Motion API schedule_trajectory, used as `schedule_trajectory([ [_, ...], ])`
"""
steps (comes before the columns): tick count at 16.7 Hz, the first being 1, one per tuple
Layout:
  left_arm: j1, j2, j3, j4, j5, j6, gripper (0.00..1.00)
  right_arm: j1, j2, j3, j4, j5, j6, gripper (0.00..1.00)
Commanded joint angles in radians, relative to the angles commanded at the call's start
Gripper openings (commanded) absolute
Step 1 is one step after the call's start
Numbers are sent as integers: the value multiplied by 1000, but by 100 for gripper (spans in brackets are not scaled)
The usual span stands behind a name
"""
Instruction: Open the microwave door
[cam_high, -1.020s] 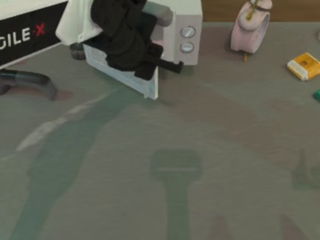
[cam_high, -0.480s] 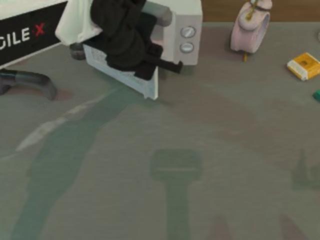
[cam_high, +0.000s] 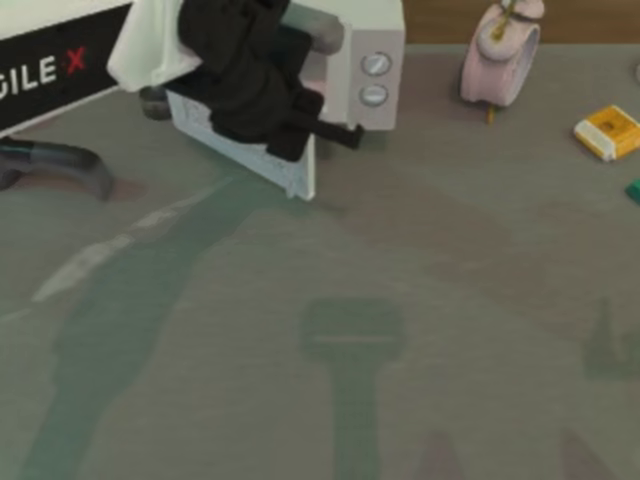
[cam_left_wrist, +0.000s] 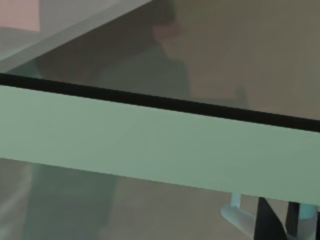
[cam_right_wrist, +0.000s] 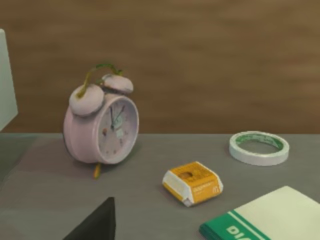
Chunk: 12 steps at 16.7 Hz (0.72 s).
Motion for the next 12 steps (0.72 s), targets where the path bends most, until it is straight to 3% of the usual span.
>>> schedule_trajectory([
  [6,42,-61,-78,18,62,120,0,0,0,0,0,0,0,100],
  [12,43,-63,-81,18,65,124,0,0,0,0,0,0,0,100],
])
